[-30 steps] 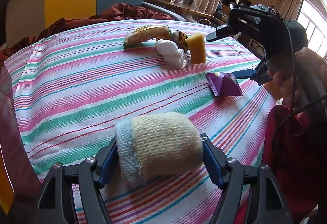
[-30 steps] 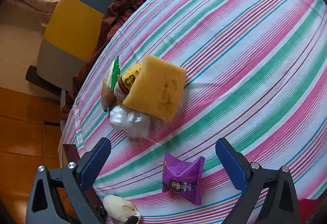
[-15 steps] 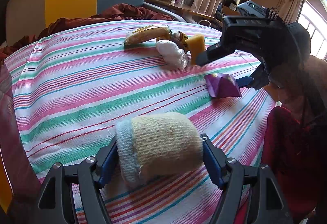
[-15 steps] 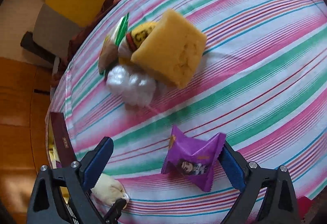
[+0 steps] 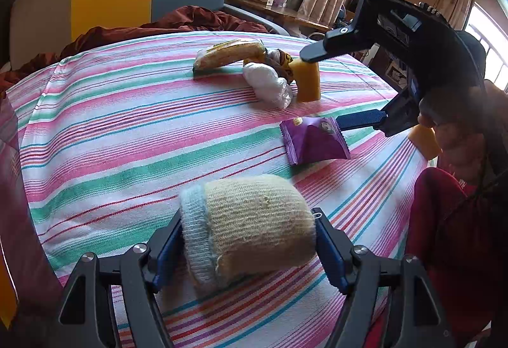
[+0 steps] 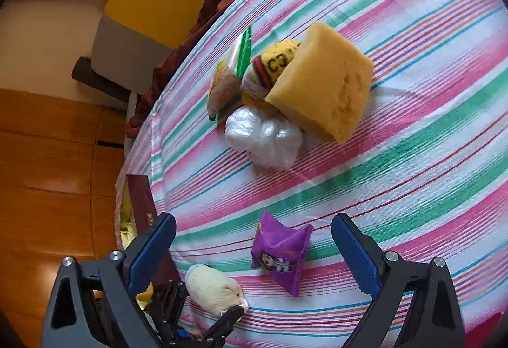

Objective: Organize objects
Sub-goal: 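Hold the sock bundle with the left tool while the right tool grasps the second purple packet, then lower the sock bundle into the gold tray and open the left tool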

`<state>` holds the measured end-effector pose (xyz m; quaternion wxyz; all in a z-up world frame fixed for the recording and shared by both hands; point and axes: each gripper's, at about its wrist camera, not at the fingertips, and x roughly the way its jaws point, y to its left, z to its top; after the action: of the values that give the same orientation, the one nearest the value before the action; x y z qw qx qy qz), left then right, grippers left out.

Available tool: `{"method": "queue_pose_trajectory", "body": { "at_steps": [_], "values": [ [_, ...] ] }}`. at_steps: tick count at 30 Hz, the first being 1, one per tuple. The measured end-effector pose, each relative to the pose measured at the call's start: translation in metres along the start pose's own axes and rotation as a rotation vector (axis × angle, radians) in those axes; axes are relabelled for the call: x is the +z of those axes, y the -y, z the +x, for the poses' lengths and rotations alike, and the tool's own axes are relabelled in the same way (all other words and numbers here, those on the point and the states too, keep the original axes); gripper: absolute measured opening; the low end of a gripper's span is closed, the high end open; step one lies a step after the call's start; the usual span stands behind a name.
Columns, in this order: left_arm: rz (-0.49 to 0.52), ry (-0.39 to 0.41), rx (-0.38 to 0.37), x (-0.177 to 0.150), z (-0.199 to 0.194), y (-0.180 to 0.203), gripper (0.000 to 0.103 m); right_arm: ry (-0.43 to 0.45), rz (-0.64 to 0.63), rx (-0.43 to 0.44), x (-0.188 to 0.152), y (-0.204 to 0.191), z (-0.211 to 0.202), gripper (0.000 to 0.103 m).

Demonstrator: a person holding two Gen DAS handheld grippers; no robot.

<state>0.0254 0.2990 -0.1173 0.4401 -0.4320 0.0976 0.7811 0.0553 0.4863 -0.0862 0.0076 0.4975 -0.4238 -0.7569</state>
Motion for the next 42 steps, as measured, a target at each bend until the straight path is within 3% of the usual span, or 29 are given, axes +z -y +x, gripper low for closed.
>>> {"method": "queue_pose_trajectory", "body": {
  "at_steps": [5, 10, 15, 17, 18, 21, 42],
  "values": [
    [-0.001, 0.002, 0.000, 0.000, -0.001, 0.000, 0.075, -0.021, -0.097, -0.102, -0.003, -0.013, 0.007, 0.094],
    [-0.002, 0.002, 0.000, 0.000, -0.001, 0.000, 0.075, -0.099, -0.189, -0.207, -0.010, -0.022, 0.028, 0.073],
    [-0.001, 0.001, -0.001, -0.001, -0.002, 0.000, 0.075, -0.105, -0.228, -0.250, -0.013, -0.014, 0.024, 0.070],
    [-0.002, 0.001, -0.001, -0.001, -0.002, 0.000, 0.075, -0.098, -0.259, -0.294, -0.016, -0.017, 0.026, 0.063],
    [-0.001, 0.002, 0.000, -0.001, -0.002, 0.000, 0.075, -0.087, -0.284, -0.339, -0.017, -0.020, 0.029, 0.049],
    [0.003, 0.003, 0.000, -0.002, -0.002, 0.000, 0.075, -0.068, -0.344, -0.396, -0.020, -0.025, 0.029, 0.042],
    [0.017, 0.001, 0.009, -0.002, -0.006, 0.002, 0.075, -0.057, -0.409, -0.442, -0.020, -0.030, 0.043, 0.042]
  ]
}}
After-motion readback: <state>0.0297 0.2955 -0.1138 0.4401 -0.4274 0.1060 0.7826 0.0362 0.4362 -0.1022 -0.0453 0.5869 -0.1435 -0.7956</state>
